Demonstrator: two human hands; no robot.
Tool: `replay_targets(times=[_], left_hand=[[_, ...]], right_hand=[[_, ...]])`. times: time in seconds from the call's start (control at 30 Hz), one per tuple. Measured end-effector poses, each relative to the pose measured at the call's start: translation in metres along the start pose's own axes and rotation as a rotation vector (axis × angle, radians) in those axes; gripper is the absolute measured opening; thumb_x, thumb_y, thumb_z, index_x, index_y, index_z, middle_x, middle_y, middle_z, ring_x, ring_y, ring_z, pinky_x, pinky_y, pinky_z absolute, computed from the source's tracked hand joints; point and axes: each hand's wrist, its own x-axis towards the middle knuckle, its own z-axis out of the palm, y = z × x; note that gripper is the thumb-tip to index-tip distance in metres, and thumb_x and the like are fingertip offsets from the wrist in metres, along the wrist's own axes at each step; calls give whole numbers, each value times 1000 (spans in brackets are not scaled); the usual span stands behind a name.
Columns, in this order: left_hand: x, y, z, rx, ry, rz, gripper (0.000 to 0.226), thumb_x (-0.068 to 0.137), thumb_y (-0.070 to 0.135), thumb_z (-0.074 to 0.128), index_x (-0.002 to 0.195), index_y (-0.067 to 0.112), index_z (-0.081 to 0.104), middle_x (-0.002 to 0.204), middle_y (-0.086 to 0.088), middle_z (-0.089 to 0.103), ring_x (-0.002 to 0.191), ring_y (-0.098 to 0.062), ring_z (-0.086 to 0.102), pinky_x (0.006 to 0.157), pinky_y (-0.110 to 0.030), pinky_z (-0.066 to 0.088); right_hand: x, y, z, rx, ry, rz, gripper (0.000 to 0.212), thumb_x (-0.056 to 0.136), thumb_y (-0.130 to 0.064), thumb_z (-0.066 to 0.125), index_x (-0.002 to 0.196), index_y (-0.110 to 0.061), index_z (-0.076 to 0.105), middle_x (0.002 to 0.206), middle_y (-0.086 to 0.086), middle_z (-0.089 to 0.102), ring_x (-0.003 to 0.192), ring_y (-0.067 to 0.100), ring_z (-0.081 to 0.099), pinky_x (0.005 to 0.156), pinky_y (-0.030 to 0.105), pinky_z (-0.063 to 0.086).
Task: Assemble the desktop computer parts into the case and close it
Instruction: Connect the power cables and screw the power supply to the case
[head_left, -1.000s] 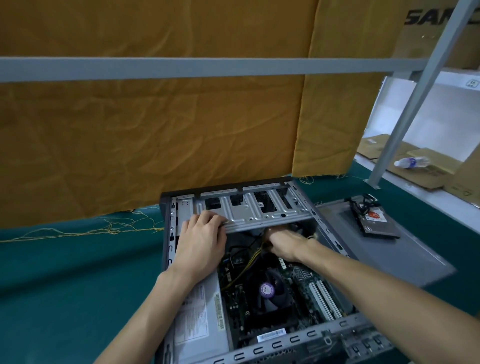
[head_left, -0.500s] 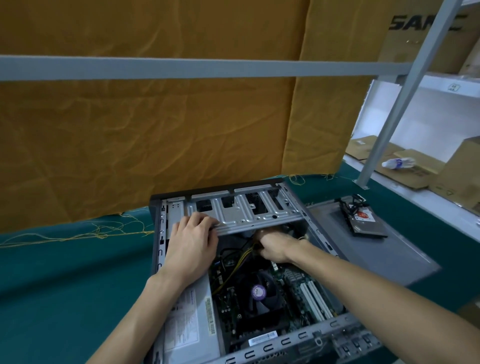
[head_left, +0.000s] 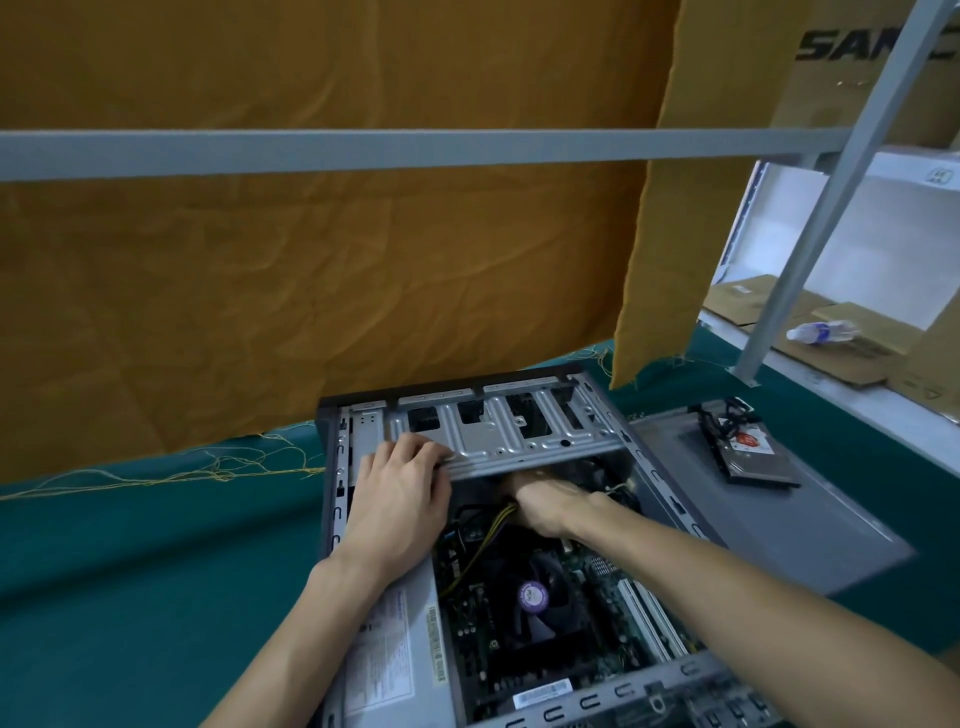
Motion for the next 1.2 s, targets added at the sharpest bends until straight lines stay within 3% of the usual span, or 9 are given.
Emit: replay_targets(times=[0.1, 0.3, 0.4, 0.5, 0.63, 0.73, 0.93, 1.03, 1.2], left_hand=[[-2, 0, -1, 1, 3, 3, 27, 103, 30, 48, 124, 25, 64, 123, 5, 59, 109, -23, 54, 94, -38, 40], [-2, 0, 0, 13, -1, -1, 29, 104, 30, 46, 126, 25, 64, 123, 5, 58, 111, -23, 54, 95, -37, 38], [-3, 1, -1, 11, -6, 0, 29, 104, 31, 45, 126, 25, 64, 124, 4, 58, 112, -23, 54, 96, -37, 38], [-3, 1, -2, 26, -22, 4, 30, 105, 32, 44, 129, 26, 62, 125, 4, 57, 114, -23, 53, 97, -37, 38], [-2, 1, -2, 14, -22, -6, 30, 105, 31, 45, 128, 25, 63, 125, 4, 58, 115, -23, 53, 98, -37, 38], [-2, 2, -2, 23, -30, 0, 30, 105, 30, 44, 128, 25, 63, 125, 4, 58, 115, -23, 53, 98, -37, 38], [-3, 1, -2, 18, -34, -6, 30, 105, 29, 44, 128, 23, 62, 126, 3, 58, 115, -24, 53, 99, -39, 39], [-3, 2, -2, 25, -40, -5, 31, 105, 30, 43, 129, 24, 61, 128, 4, 57, 116, -24, 53, 100, -38, 38], [-3, 2, -1, 37, -38, -3, 32, 105, 31, 42, 130, 25, 61, 129, 4, 57, 118, -23, 53, 100, -38, 38]], right_hand=[[0, 1, 4, 4, 31, -11, 52, 91, 8, 47, 139, -13, 49, 123, 14, 59, 90, 26, 56, 74, 36, 43], [-3, -2, 5, 3, 55, -18, 56, 92, 10, 47, 144, -11, 47, 137, 18, 55, 117, 36, 60, 95, 43, 52], [-10, -5, 6, -12, 77, -14, 44, 94, 6, 53, 135, -9, 55, 129, 17, 60, 113, 35, 62, 90, 41, 53], [-19, -5, 0, -80, 108, -46, 13, 93, -2, 58, 103, -10, 60, 103, 11, 64, 93, 32, 65, 71, 37, 47], [-28, 5, -10, -185, 168, -38, 11, 94, -4, 60, 86, -12, 56, 90, 12, 63, 83, 32, 64, 66, 38, 47], [-27, 15, -15, -208, 133, 4, 4, 99, -7, 58, 95, -7, 58, 99, 14, 66, 89, 31, 65, 76, 43, 53], [-18, 21, -16, -114, 81, 20, 20, 103, -25, 58, 118, -11, 61, 103, 10, 65, 93, 31, 63, 77, 36, 51], [-17, 21, -13, -106, 92, 44, 15, 103, -23, 59, 113, -13, 61, 90, 5, 57, 84, 28, 57, 72, 32, 45], [-20, 16, -12, -64, 111, 85, 22, 102, -22, 61, 118, -7, 64, 100, 12, 65, 88, 30, 64, 78, 37, 53]])
